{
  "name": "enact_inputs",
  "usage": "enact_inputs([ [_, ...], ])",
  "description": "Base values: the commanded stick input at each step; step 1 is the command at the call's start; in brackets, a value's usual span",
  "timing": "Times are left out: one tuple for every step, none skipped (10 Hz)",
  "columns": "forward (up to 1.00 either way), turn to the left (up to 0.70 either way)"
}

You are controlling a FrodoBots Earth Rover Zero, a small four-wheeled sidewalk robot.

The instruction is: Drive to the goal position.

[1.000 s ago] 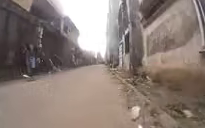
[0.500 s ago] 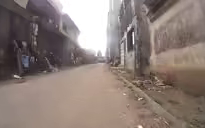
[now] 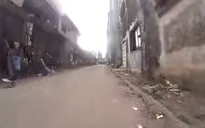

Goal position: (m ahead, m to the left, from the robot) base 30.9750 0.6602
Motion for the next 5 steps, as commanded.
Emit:
enact_inputs([
  [1.00, 0.00],
  [1.00, 0.00],
  [1.00, 0.00],
  [1.00, 0.00],
  [1.00, 0.00],
])
